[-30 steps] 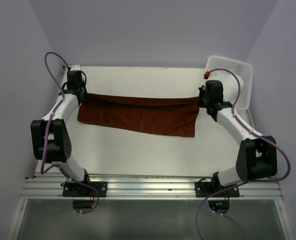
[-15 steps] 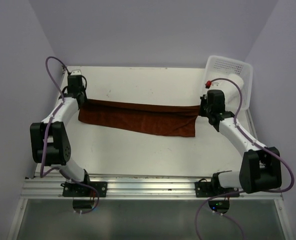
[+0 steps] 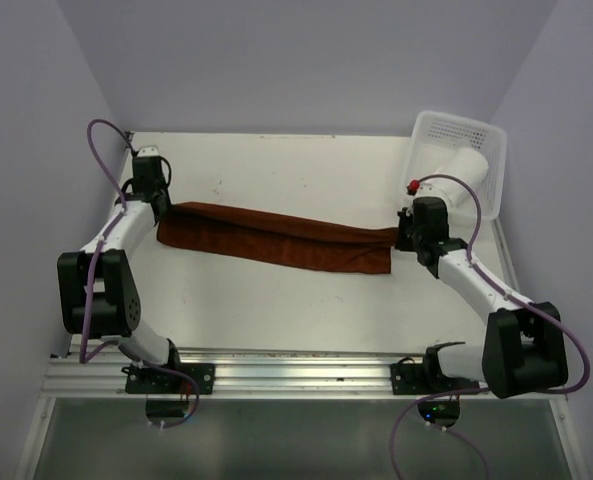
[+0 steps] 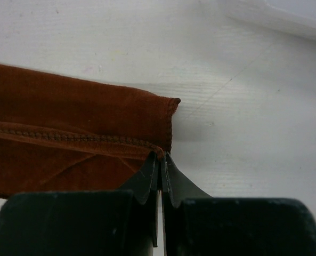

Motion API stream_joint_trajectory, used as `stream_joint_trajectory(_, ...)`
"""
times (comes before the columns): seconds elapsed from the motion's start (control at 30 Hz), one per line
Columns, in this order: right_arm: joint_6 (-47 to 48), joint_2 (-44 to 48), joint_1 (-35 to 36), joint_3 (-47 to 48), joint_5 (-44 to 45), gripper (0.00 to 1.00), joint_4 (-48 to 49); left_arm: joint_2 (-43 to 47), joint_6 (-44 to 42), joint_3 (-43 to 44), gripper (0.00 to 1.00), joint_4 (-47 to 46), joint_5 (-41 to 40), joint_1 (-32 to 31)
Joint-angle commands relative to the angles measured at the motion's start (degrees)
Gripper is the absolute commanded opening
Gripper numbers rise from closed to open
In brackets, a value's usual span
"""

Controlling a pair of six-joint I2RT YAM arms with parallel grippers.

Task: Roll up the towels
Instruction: Fold the towel

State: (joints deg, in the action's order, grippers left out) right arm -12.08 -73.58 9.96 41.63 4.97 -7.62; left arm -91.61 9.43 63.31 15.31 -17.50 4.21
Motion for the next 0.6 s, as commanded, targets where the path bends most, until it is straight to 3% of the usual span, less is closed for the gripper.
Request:
stream_joint_trajectory(0.0, -0.5, 2.7, 0.6, -1.1, 0.0, 0.01, 3.4, 1.7, 0.1, -0.8, 0.0, -2.7, -3.0, 1.2)
stream_joint_trajectory(0.57, -1.0, 5.6, 2.4, -7.4, 2.1, 0.0, 6.1, 2.2, 0.5, -2.8, 0.0, -3.5, -3.9, 1.4)
